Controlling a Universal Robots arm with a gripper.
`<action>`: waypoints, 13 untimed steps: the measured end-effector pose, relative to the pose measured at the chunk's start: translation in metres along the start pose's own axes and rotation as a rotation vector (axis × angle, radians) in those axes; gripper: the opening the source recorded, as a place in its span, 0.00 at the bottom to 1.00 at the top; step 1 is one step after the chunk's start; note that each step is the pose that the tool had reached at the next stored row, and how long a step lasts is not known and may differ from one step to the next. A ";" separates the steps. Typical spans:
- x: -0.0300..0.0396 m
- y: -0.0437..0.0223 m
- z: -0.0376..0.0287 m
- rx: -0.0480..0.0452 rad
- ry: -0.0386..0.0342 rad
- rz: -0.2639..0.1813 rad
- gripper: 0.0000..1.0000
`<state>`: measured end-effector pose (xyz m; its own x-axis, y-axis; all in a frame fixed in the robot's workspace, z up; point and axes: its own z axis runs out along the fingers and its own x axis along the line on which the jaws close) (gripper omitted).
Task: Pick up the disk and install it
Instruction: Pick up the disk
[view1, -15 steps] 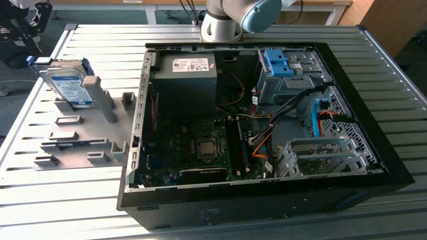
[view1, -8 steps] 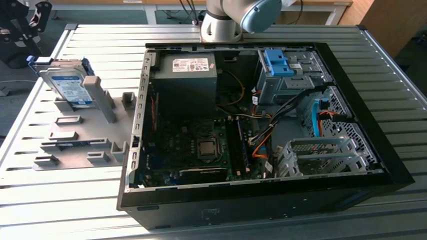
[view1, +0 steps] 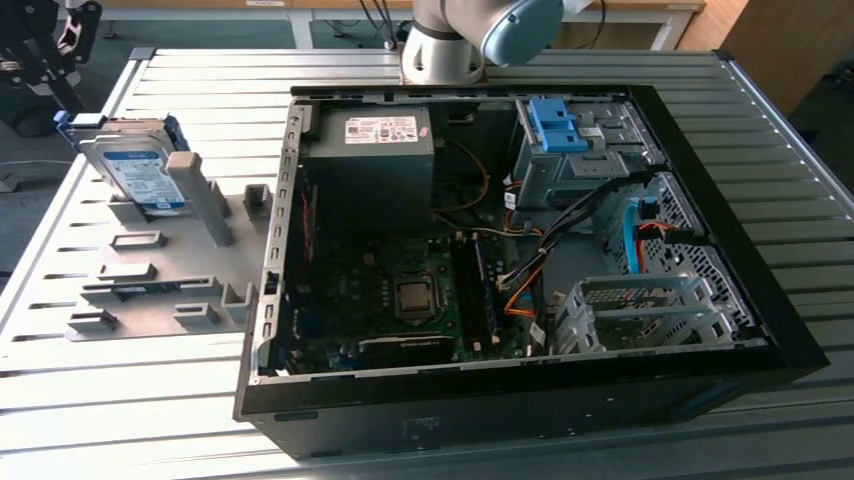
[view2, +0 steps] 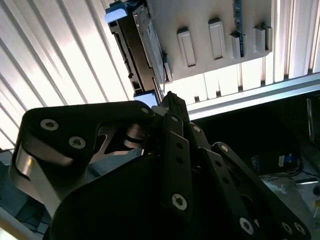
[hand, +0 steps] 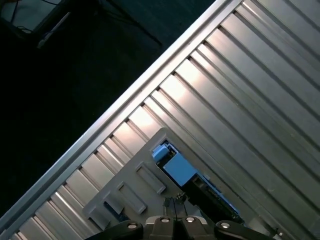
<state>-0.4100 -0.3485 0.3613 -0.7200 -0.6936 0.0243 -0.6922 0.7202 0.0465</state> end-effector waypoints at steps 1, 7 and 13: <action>0.0000 0.0000 0.0001 0.0004 0.0007 -0.016 0.11; 0.0000 0.0000 0.0002 0.0023 0.0044 -0.095 0.11; 0.0000 0.0000 0.0002 0.0024 0.0044 -0.096 0.11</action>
<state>-0.4100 -0.3485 0.3610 -0.6502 -0.7593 0.0243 -0.7580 0.6506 0.0465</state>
